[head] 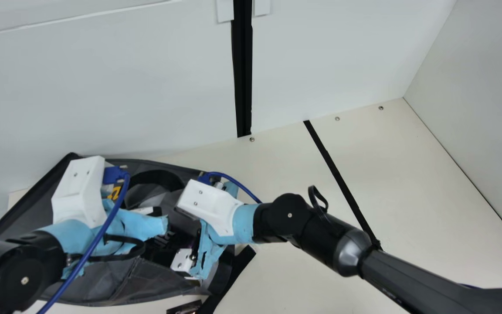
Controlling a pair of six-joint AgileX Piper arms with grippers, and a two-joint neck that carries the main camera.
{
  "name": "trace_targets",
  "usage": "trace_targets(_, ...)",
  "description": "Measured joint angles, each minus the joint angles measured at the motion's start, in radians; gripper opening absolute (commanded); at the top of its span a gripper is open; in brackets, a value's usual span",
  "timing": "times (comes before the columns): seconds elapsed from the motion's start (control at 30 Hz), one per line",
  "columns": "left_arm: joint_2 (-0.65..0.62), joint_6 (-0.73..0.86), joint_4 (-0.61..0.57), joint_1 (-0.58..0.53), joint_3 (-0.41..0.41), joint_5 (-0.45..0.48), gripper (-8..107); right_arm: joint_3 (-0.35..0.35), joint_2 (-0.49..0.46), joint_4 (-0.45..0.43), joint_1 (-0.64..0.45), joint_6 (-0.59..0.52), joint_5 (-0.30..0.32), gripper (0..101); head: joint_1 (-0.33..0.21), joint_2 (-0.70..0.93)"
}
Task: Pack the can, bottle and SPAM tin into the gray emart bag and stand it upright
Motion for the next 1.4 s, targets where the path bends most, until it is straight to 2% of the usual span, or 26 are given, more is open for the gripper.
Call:
trace_targets(0.67, 0.000, 0.000, 0.000, 0.000, 0.000, 0.000, -8, 0.112, -0.189, -0.100, -0.076, 0.109, 0.042, 95, 0.000, 0.000)
trace_targets(1.4, 0.000, 0.000, 0.000, 0.000, 0.000, 0.000, -8, 0.205, -0.402, -0.323, -0.203, 0.330, 0.065, 95, 0.000, 0.000)
